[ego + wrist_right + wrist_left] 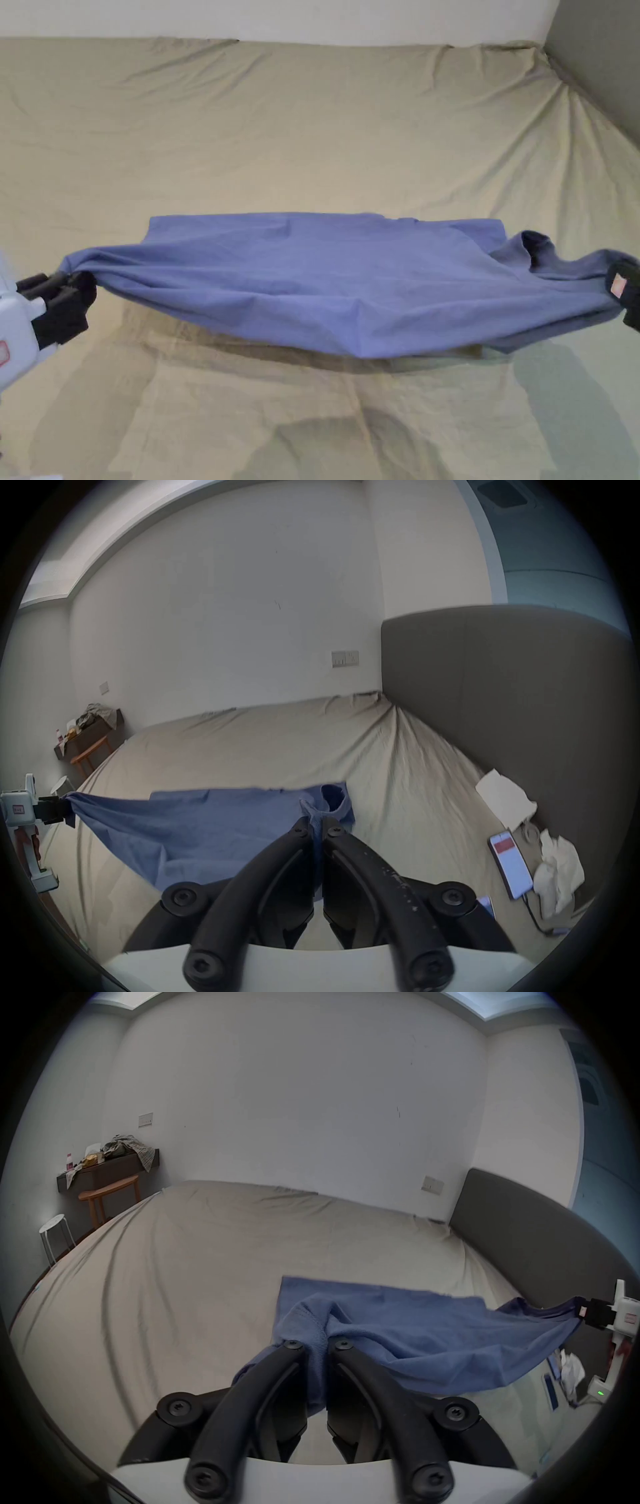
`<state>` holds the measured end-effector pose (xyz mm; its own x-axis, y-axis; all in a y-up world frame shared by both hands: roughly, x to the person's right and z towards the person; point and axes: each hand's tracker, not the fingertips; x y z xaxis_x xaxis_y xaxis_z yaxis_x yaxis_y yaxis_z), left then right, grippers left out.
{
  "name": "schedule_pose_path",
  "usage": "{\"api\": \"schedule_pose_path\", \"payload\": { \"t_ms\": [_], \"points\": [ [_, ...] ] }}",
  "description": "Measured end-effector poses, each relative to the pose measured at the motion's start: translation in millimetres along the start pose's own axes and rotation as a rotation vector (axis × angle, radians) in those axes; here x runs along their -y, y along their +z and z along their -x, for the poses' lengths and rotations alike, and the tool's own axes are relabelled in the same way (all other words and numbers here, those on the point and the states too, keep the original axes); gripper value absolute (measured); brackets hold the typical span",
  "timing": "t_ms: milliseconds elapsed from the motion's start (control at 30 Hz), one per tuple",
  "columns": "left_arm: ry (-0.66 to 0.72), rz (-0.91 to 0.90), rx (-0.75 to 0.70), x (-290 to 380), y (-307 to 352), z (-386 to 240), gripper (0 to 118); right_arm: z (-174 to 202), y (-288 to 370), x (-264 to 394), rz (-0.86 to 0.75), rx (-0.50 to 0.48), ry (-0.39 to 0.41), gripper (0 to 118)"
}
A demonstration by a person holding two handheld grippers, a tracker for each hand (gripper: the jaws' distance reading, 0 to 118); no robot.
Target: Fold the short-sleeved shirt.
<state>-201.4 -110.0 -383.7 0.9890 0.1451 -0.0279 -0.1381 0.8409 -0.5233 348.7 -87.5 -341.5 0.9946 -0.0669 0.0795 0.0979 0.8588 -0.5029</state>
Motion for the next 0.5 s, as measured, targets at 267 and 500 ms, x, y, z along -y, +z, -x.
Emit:
{"api": "schedule_pose_path", "payload": {
  "t_ms": [267, 500],
  "points": [
    [0.016, 0.162, -0.041, 73, 81, 20, 6, -9, 89, 81, 0.153, 0.054, -0.034, 4],
    [0.095, 0.305, -0.075, 141, 125, 32, 6, -15, 121, 146, 0.311, 0.113, -0.038, 4]
  ]
}}
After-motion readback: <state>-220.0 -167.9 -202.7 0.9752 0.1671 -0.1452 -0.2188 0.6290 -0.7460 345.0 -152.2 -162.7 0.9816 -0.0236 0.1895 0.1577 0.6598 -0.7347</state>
